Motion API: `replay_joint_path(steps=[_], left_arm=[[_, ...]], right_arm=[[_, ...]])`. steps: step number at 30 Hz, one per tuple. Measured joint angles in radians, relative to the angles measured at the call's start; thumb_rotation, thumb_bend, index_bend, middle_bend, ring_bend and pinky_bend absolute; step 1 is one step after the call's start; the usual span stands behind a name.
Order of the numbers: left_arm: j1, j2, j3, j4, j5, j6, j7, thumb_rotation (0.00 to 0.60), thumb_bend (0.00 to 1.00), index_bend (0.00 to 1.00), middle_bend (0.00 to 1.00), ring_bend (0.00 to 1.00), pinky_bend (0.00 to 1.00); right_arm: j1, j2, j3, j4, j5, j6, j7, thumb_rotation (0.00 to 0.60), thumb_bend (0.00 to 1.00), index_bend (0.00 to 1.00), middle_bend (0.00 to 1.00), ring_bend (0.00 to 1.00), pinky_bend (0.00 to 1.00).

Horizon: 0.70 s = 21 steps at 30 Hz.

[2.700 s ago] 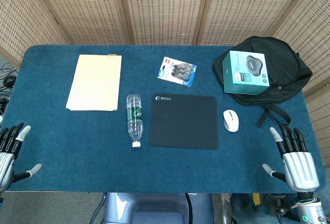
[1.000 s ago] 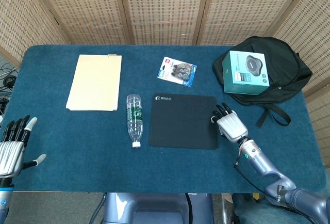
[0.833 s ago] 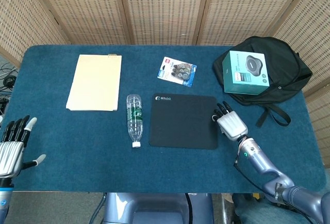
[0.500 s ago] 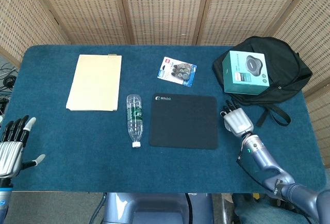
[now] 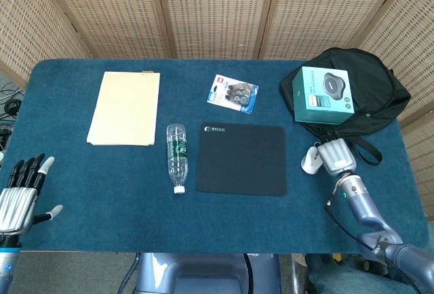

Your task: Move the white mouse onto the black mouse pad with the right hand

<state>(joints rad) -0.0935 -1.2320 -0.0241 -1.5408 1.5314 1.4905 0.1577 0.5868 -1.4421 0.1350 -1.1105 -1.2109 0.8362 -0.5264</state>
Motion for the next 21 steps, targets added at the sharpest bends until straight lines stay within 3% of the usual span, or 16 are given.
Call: replay_joint_path(steps=[7, 12, 21], left_arm=[[-0.02, -0.005, 0.046, 0.032, 0.107, -0.011, -0.01, 0.6, 0.0, 0.0, 0.0, 0.0, 0.0], [-0.026, -0.015, 0.071, 0.054, 0.15, -0.003, -0.014, 0.6, 0.0, 0.0, 0.0, 0.0, 0.0], [-0.019, -0.001, 0.069, 0.044, 0.152, 0.023, -0.038, 0.6, 0.0, 0.0, 0.0, 0.0, 0.0]], right_arm=[[-0.03, 0.116, 0.008, -0.158, 0.115, -0.013, -0.029, 0.6, 1.0, 0.31, 0.14, 0.0, 0.0], [-0.056, 0.202, -0.014, -0.239, 0.108, 0.009, -0.003, 0.6, 1.0, 0.31, 0.2, 0.0, 0.0], [-0.039, 0.207, -0.047, -0.29, 0.175, -0.05, -0.011, 0.6, 1.0, 0.35, 0.26, 0.04, 0.0]])
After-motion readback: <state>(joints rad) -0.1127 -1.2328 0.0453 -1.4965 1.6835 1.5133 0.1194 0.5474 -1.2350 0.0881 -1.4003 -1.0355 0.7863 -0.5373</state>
